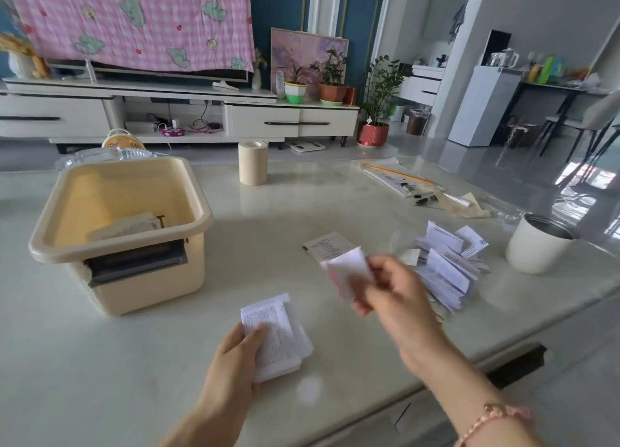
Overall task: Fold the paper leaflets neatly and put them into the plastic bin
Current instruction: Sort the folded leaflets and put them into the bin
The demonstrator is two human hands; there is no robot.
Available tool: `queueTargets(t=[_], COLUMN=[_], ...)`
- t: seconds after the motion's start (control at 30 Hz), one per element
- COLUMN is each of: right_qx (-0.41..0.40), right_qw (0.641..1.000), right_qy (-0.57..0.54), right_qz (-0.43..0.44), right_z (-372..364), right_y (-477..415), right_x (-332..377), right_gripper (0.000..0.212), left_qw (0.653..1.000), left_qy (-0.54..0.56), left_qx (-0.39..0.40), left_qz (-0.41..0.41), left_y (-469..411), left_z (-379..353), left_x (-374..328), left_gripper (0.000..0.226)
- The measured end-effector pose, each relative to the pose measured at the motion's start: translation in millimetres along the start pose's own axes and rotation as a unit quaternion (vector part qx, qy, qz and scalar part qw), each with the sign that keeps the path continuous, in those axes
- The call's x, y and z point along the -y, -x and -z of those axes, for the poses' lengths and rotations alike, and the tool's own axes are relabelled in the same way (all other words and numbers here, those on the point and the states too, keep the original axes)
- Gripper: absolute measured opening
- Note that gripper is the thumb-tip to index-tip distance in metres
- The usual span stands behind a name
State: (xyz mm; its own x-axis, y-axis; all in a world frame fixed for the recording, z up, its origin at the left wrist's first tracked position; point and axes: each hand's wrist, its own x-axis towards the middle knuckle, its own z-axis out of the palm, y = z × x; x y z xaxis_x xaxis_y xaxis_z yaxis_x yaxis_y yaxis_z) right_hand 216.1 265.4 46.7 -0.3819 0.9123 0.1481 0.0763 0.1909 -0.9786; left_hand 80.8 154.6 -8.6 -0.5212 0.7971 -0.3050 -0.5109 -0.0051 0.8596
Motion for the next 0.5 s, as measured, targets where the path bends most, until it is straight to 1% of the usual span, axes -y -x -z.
queueTargets(t=[0.03, 0.07, 0.13, 0.2, 0.27, 0.33, 0.4, 0.43, 0.5], right_qx=[0.056, 0.090, 0.100, 0.079, 0.068, 0.095, 0.126, 0.148, 0.202], right_qw=[0.998, 0.994, 0.989, 0.980, 0.969, 0.949, 0.913, 0.905, 0.919], right_qy=[-0.013, 0.011, 0.092, 0.177, 0.239, 0.297, 0.377, 0.383, 0.322], right_qz=[-0.033, -0.053, -0.065, -0.043, -0.002, 0.035, 0.091, 0.108, 0.108], right_z=[-20, -35, -59, -72, -79, -83, -82, -80, -71], right_y=[12, 20, 27, 28, 32, 42, 47, 46, 42], right_x=[-2, -7, -20, -25, -24, -20, -16, -15, -14], right_gripper=[0.012, 0.009, 0.017, 0.025, 0.029, 0.027, 0.024, 0.024, 0.025], left_qw=[1.000, 1.000, 0.999, 0.999, 0.998, 0.998, 0.996, 0.995, 0.993], left_qy=[0.006, 0.011, 0.008, 0.017, 0.021, -0.016, -0.042, -0.051, -0.067], left_qx=[-0.003, -0.002, -0.009, -0.027, -0.035, -0.014, -0.005, -0.011, -0.029], left_qz=[-0.003, -0.011, -0.034, -0.035, -0.037, -0.059, -0.082, -0.089, -0.092], left_y=[3, 4, 7, 8, 7, 12, 15, 15, 10], left_z=[2, 2, 6, 6, 5, 1, -1, 0, 2], left_x=[0, 0, 2, 3, 3, 1, 0, 0, 3], left_gripper=[0.021, 0.022, 0.019, 0.023, 0.029, 0.030, 0.026, 0.025, 0.022])
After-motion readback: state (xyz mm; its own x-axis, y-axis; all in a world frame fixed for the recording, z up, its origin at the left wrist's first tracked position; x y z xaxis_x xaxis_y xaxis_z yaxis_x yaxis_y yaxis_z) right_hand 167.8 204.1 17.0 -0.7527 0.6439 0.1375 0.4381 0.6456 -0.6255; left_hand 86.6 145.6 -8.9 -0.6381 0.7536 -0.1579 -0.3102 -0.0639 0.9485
